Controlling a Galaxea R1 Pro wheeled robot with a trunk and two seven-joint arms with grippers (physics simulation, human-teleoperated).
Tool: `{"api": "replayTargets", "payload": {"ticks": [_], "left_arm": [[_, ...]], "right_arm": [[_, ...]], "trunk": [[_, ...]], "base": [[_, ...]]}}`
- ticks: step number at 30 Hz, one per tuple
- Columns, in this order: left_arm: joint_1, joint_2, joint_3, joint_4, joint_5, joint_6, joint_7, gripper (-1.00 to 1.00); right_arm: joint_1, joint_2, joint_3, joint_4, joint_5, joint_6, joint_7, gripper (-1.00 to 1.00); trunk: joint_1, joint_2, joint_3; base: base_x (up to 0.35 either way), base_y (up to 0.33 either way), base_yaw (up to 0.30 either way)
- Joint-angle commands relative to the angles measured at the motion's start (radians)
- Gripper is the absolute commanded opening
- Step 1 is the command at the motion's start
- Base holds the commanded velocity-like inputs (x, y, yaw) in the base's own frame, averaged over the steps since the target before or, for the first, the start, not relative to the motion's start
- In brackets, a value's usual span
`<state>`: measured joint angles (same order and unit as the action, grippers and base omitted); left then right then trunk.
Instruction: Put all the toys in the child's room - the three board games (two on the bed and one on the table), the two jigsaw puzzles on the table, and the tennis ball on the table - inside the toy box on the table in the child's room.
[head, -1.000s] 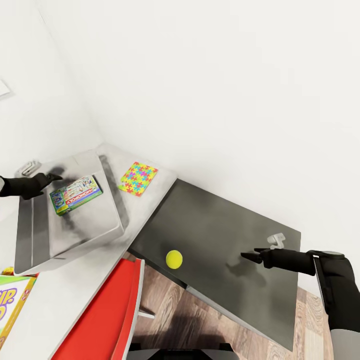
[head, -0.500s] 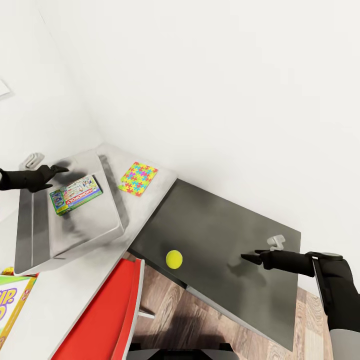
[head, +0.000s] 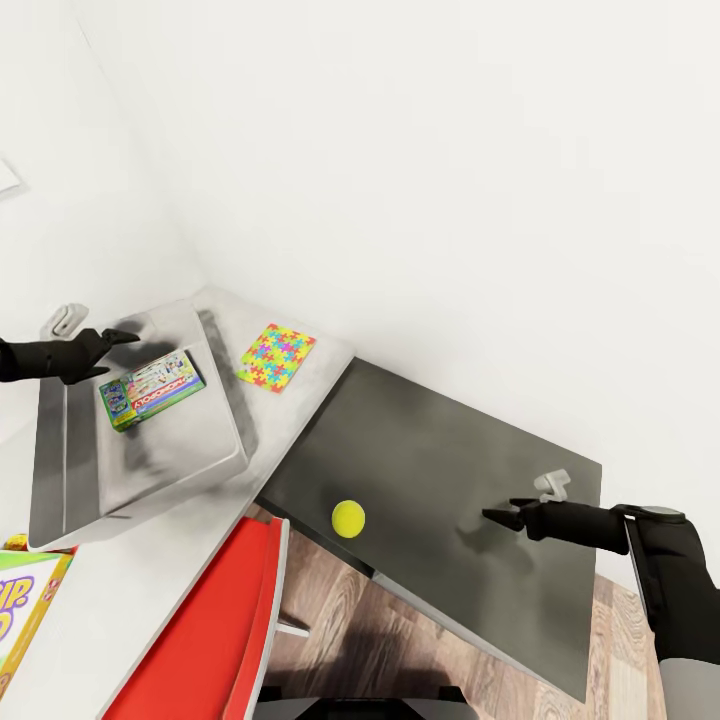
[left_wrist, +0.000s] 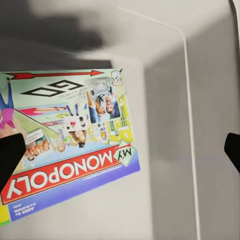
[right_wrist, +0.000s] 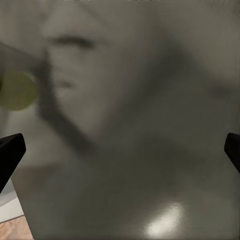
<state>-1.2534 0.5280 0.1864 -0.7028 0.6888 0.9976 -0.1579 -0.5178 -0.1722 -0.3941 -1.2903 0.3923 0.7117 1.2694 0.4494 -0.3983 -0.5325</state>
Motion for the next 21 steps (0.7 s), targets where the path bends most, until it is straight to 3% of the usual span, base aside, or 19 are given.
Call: {"api": "replayTargets", "payload": {"ticks": [1,21], "left_arm": [[0.000,0.000,0.003,-0.001,-0.009,0.005,-0.010,1.00],[0.037,-0.004,0.003,-0.014,0.008,0.006,-0.016,1.00]], "right_arm": [[-0.001,0.000,-0.002,-0.001,0.008,0.005,0.009,1.00],[-0.002,0.000,-0.002,-0.002,0.004,0.007,0.009,1.00]], "trunk": [[0.001,-0.002,-0.001],[0.001,-0.002,-0.001]], "base": [[0.000,0.000,0.000],[0.000,0.000,0.000]]}}
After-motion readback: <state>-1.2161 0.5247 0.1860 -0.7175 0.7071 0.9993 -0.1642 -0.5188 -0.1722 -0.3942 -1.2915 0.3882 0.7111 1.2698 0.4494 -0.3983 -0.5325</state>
